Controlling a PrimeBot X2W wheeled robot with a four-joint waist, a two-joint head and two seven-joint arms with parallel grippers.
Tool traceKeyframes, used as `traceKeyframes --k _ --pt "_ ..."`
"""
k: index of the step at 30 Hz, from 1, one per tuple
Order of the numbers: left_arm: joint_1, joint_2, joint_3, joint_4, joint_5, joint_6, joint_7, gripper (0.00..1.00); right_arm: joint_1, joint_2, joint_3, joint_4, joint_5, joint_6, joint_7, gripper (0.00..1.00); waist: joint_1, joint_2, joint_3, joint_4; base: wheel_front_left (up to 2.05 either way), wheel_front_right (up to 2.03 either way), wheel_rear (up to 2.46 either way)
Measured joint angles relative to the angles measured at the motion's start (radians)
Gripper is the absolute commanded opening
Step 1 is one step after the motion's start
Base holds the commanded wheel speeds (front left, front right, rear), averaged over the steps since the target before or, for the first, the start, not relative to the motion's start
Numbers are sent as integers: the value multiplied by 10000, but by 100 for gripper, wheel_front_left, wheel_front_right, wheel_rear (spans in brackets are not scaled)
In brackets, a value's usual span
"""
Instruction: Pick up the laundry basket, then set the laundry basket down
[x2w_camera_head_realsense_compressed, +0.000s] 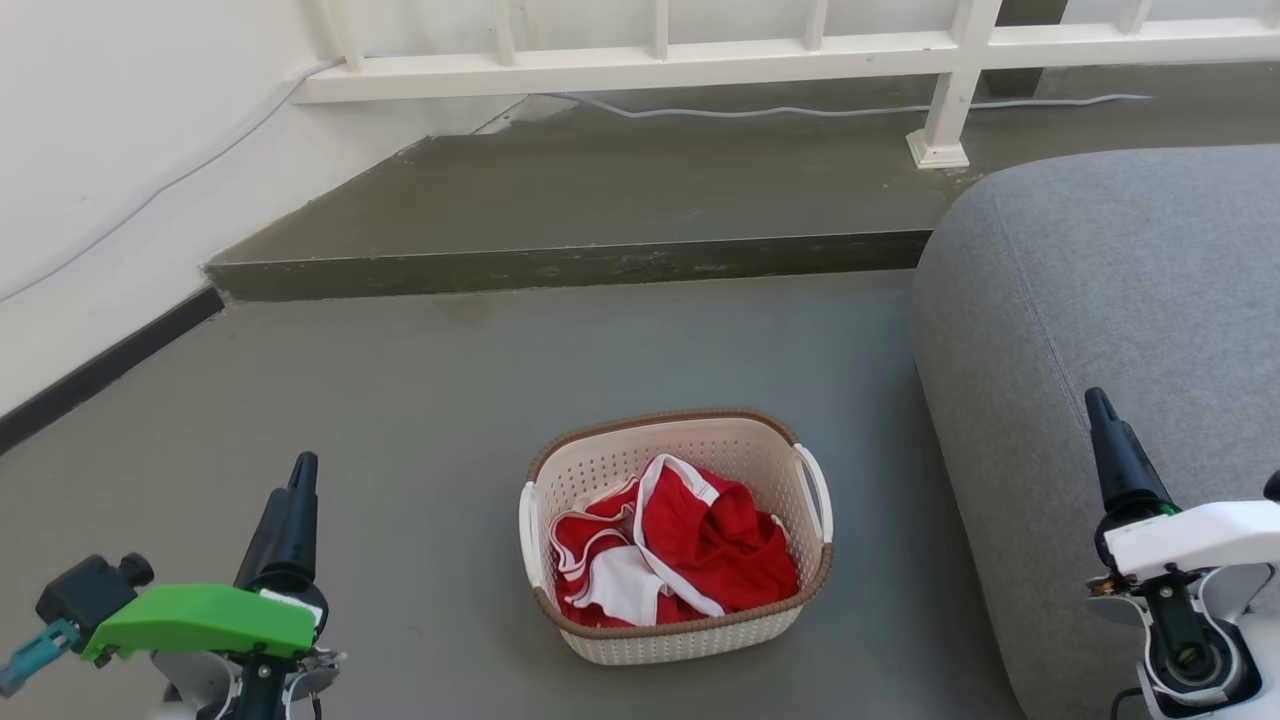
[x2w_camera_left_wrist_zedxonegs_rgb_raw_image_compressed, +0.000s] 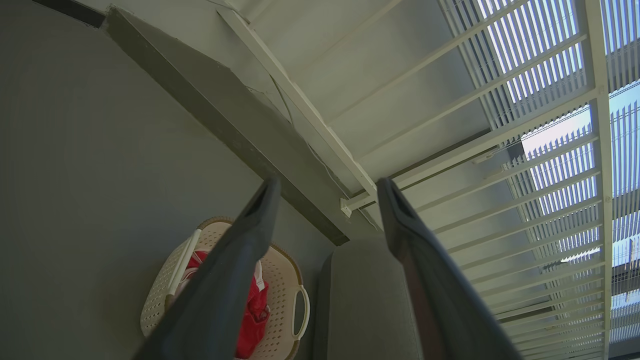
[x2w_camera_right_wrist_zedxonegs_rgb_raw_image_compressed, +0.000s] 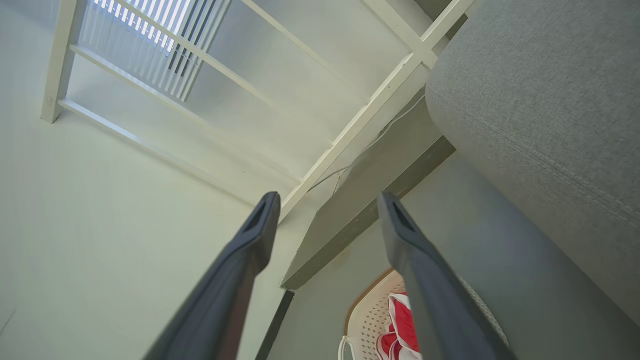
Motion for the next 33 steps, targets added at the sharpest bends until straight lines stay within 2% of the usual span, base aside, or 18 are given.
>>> traceKeyframes --k 11,17,33 --pt "-151 288 -589 -318 2422 545 -341 100 1 -242 729 -163 -1977 -495 -387 100 0 0 -57 46 0 0 0" --pt "-146 313 -941 -339 3567 842 -531 100 19 -316 1089 -136 -2846 -610 -589 100 0 0 -79 66 0 0 0" --pt "-102 330 -1574 -410 5983 1406 -1043 100 63 -535 1820 98 -5072 -1037 -1118 100 0 0 -170 130 0 0 0"
